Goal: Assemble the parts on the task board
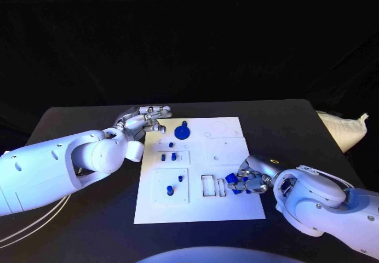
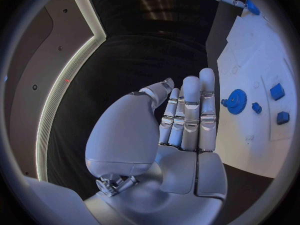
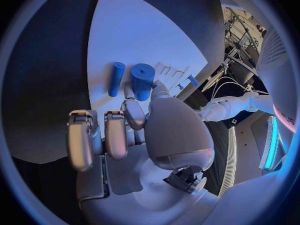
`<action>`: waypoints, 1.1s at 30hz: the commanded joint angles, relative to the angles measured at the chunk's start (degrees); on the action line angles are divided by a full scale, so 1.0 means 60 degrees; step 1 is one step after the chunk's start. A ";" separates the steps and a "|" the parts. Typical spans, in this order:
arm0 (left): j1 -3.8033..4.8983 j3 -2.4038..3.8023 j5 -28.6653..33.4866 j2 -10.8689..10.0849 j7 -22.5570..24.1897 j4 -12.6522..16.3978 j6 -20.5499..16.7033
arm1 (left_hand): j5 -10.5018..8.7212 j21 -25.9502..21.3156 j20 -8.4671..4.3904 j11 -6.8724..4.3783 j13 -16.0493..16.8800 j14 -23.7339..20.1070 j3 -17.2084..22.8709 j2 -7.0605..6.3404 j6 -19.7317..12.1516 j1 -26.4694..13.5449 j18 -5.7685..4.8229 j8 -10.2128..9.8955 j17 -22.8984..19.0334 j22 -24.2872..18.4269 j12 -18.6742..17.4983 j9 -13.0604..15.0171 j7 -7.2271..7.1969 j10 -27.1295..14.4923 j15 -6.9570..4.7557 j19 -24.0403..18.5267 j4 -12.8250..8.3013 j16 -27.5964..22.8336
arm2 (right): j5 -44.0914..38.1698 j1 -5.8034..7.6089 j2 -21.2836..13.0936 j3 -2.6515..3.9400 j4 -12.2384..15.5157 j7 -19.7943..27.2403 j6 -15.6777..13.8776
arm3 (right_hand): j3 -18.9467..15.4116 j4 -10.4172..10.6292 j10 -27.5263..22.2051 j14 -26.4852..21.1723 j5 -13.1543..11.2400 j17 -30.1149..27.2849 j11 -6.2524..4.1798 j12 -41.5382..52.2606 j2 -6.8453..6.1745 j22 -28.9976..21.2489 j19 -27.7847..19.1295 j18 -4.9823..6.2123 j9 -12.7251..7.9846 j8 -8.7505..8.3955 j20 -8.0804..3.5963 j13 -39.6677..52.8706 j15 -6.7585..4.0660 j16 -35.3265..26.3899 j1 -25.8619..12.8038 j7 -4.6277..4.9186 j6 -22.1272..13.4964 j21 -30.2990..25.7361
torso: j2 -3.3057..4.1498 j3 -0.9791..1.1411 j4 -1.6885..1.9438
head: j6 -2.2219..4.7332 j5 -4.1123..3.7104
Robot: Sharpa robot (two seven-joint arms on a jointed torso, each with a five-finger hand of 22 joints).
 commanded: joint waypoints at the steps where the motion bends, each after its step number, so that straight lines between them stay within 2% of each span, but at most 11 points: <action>1: -0.0002 0.0005 0.0025 0.0000 0.0031 0.0022 0.0181 | -0.0027 -0.0033 0.0021 0.0003 -0.0010 -0.0089 -0.0014 0.0041 -0.0059 0.0045 0.0104 0.0022 -0.0016 -0.0013 0.0058 -0.0012 0.0001 -0.0069 0.0002 0.0049 -0.0017 0.0051 | -0.0055 -0.0121 0.0063 -0.0075 -0.0150 -0.0083 0.0405 | -0.0087 -0.0001 -0.0022 0.0632 0.0114 0.0507 -0.0075 0.0043 0.0166 0.1546 0.0486 -0.0187 0.0039 0.0098 0.0033 0.0046 -0.0082 0.0038 0.0099 -0.0042 0.0080 0.0031 | 0.0002 -0.0006 -0.0001 | -0.0009 0.0013; 7: -0.0003 0.0005 0.0025 -0.0006 0.0026 0.0028 0.0190 | -0.0027 -0.0033 0.0021 0.0003 -0.0010 -0.0089 -0.0014 0.0041 -0.0059 0.0045 0.0104 0.0022 -0.0016 -0.0013 0.0058 -0.0012 0.0001 -0.0069 0.0002 0.0049 -0.0017 0.0051 | 0.0013 -0.0149 0.0085 -0.0073 -0.0159 -0.0050 0.0012 | -0.0091 -0.0003 0.0021 0.0636 0.0415 0.0540 -0.0128 0.0072 0.0382 0.1566 0.0493 -0.0190 0.0186 0.0252 0.0001 0.0176 -0.0125 0.0050 0.0261 -0.0103 0.0199 0.0043 | -0.0010 -0.0011 0.0002 | 0.0004 0.0007; 11: -0.0005 0.0005 0.0025 -0.0017 0.0017 0.0030 0.0203 | -0.0027 -0.0045 0.0026 0.0005 -0.0010 -0.0100 -0.0037 0.0050 -0.0061 0.0027 0.0104 0.0028 -0.0031 -0.0023 0.0076 -0.0011 -0.0001 -0.0097 0.0007 0.0045 -0.0017 0.0057 | 0.0344 -0.0147 -0.0076 -0.0022 0.0071 0.0045 -0.0646 | -0.0113 0.0002 0.0063 0.0648 0.0665 0.0601 -0.0180 0.0092 0.0498 0.1615 0.0519 -0.0202 0.0297 0.0356 -0.0035 0.0257 -0.0166 0.0079 0.0315 -0.0165 0.0301 0.0074 | -0.0010 0.0000 0.0009 | 0.0024 0.0015; 15: -0.0007 0.0005 0.0025 -0.0019 0.0016 0.0028 0.0210 | -0.0027 -0.0045 0.0026 0.0005 -0.0010 -0.0100 -0.0037 0.0050 -0.0061 0.0027 0.0104 0.0028 -0.0031 -0.0023 0.0076 -0.0011 -0.0001 -0.0097 0.0007 0.0045 -0.0017 0.0057 | 0.0629 -0.0076 -0.0193 0.0052 0.0347 0.0140 -0.1134 | -0.0141 0.0001 0.0080 0.0654 0.0897 0.0634 -0.0214 0.0067 0.0549 0.1644 0.0535 -0.0209 0.0385 0.0410 -0.0069 0.0288 -0.0197 0.0094 0.0366 -0.0202 0.0334 0.0093 | -0.0015 -0.0013 0.0009 | 0.0048 -0.0005; 20: -0.0011 0.0005 0.0025 -0.0003 0.0014 0.0027 0.0229 | -0.0027 -0.0045 0.0026 0.0005 -0.0010 -0.0100 -0.0037 0.0050 -0.0061 0.0027 0.0104 0.0028 -0.0031 -0.0023 0.0076 -0.0011 -0.0001 -0.0097 0.0007 0.0045 -0.0017 0.0057 | 0.1096 0.0059 -0.0170 0.0095 0.0603 0.0254 -0.1571 | -0.0171 0.0025 0.0104 0.0664 0.0978 0.0685 -0.0218 0.0085 0.0593 0.1678 0.0553 -0.0217 0.0425 0.0418 -0.0081 0.0333 -0.0205 0.0118 0.0332 -0.0201 0.0319 0.0114 | 0.0000 -0.0012 0.0037 | 0.0078 -0.0036; 27: -0.0013 0.0005 0.0025 0.0009 0.0008 0.0024 0.0233 | -0.0027 -0.0045 0.0026 0.0005 -0.0010 -0.0100 -0.0037 0.0050 -0.0061 0.0027 0.0104 0.0028 -0.0031 -0.0023 0.0076 -0.0011 -0.0001 -0.0097 0.0007 0.0045 -0.0017 0.0057 | 0.1510 0.0110 0.0061 0.0107 0.0616 0.0215 -0.1288 | -0.0271 0.0046 0.0114 0.0663 0.0947 0.0681 -0.0213 0.0046 0.0710 0.1694 0.0561 -0.0222 0.0492 0.0428 -0.0085 0.0348 -0.0202 0.0115 0.0117 -0.0198 0.0298 0.0124 | 0.0004 -0.0025 0.0070 | 0.0058 -0.0019; 33: -0.0013 0.0005 0.0025 0.0018 -0.0003 0.0030 0.0237 | -0.0027 -0.0050 0.0028 0.0007 -0.0011 -0.0105 -0.0046 0.0053 -0.0065 0.0021 0.0103 0.0029 -0.0037 -0.0027 0.0080 -0.0011 -0.0002 -0.0116 0.0009 0.0044 -0.0018 0.0060 | 0.1914 0.0122 0.0455 0.0103 0.0473 0.0120 -0.0575 | -0.0396 0.0050 0.0140 0.0668 0.0872 0.0705 -0.0221 0.0030 0.0847 0.1711 0.0568 -0.0225 0.0587 0.0459 -0.0086 0.0399 -0.0208 0.0126 -0.0125 -0.0212 0.0303 0.0134 | 0.0005 -0.0023 0.0064 | 0.0025 0.0061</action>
